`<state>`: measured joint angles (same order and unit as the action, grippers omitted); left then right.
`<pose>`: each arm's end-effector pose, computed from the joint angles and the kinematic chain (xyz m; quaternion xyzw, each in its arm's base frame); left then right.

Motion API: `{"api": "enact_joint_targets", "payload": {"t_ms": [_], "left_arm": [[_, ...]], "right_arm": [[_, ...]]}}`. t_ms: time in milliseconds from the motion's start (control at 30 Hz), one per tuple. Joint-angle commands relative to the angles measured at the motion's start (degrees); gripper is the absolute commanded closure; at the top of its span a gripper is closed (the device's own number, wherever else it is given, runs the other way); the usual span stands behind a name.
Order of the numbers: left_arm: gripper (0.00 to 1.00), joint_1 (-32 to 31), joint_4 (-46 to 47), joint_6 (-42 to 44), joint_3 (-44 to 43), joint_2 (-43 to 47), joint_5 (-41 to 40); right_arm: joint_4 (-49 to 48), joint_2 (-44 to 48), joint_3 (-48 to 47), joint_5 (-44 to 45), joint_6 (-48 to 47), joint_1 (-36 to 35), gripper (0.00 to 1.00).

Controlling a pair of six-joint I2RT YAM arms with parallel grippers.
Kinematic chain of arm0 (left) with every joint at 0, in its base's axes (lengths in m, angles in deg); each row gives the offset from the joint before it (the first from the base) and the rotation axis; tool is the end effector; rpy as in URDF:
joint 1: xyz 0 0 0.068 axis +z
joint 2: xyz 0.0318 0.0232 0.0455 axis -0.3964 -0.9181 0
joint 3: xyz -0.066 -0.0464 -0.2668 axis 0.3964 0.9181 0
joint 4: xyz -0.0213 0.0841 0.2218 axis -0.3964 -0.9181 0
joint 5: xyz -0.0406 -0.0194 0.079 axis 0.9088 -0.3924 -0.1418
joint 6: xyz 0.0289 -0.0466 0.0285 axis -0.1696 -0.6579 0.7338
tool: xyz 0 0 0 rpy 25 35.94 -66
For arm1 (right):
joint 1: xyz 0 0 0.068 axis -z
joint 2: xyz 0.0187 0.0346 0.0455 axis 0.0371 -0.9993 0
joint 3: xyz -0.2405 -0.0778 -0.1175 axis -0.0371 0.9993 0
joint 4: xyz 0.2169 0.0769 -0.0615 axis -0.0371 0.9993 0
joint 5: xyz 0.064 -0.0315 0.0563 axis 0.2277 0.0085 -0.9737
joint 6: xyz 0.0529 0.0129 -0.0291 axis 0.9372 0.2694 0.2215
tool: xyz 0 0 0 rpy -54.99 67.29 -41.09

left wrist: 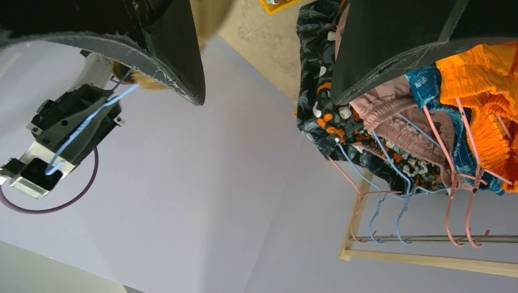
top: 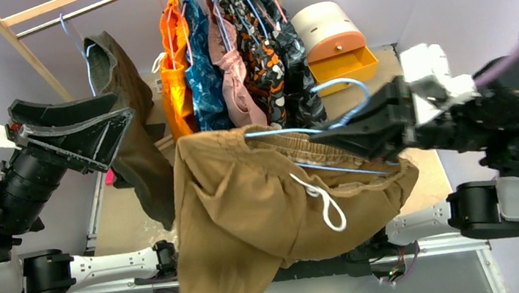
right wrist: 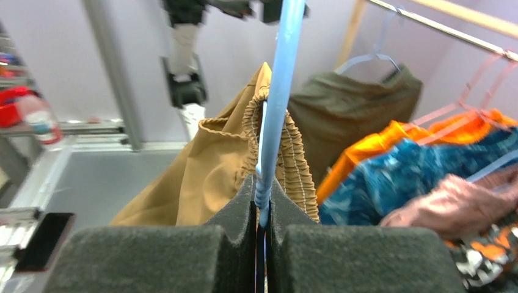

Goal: Place the shorts on the hanger
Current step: Hang the shorts on the hanger, then place the hanger at the clothesline.

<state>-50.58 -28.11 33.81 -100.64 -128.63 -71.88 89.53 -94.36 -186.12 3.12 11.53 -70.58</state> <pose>0.0218 0.0079 0.5834 0.0690 0.5537 -0.4696 0.6842 0.0191 0.0899 0.6182 -0.4322 0.4274 0.4912 0.6240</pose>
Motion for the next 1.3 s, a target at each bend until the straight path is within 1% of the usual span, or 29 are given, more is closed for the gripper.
{"api": "enact_joint_targets", "payload": {"t_ms": [0, 133, 167, 267, 333, 433, 567, 700, 833, 933, 1067, 1100, 1267], "left_arm": [[0.26, 0.04, 0.7, 1.29, 0.29, -0.29, -1.4], [0.26, 0.06, 0.75, 2.11, 1.37, 0.15, -1.17], [0.26, 0.02, 0.69, 2.44, 1.45, 0.16, -0.94], [0.26, 0.02, 0.28, 3.15, 1.51, 0.18, -1.53], [0.26, 0.02, 0.29, 3.35, 2.22, 0.28, -2.23], [0.25, 0.02, 1.44, 3.17, 4.81, 0.89, -2.07], [0.2, 0.02, 1.51, 2.28, 7.0, 1.12, -1.68], [0.2, 0.02, 1.15, 2.45, 7.82, 1.61, -0.18], [0.2, 0.02, 2.31, 2.76, 9.75, 3.69, 2.15], [0.19, 0.02, 3.88, 1.66, 12.65, 5.07, 3.1], [0.19, 0.02, 3.7, 2.29, 15.08, 4.56, 10.62], [0.19, 0.03, 4.15, 2.35, 15.87, 4.65, 11.37], [0.21, 0.02, 4.05, 2.05, 18.81, 3.56, 11.92]], "right_arm": [[-1.81, -2.24, 0.27, 15.4, -2.31, 0.0, 1.0], [-3.64, -2.78, -1.21, 20.6, -4.31, 0.02, 1.0], [-4.11, -2.98, -2.47, 19.11, -4.21, 0.02, 1.0], [-5.3, -4.87, -8.38, 9.4, -2.34, 0.02, 1.0], [-5.73, -5.65, -10.17, 8.12, -1.86, 0.02, 1.0], [-6.38, -5.21, -6.48, 12.15, -2.35, 0.02, 1.0], [-5.37, -5.84, -0.55, 18.34, -3.35, 0.02, 1.0], [-3.69, -7.37, 2.79, 22.19, -3.0, 0.02, 1.0], [-3.34, -7.35, 4.72, 22.31, -1.9, 0.02, 1.0], [-4.62, -6.27, 8.12, 21.8, -0.07, 0.02, 1.0], [-6.1, -5.87, 11.43, 22.37, 1.29, 0.02, 1.0], [-6.46, -5.75, 12.2, 22.53, 1.65, 0.02, 1.0], [-9.24, -5.15, 15.16, 24.65, 3.57, -0.03, 1.0]]}}
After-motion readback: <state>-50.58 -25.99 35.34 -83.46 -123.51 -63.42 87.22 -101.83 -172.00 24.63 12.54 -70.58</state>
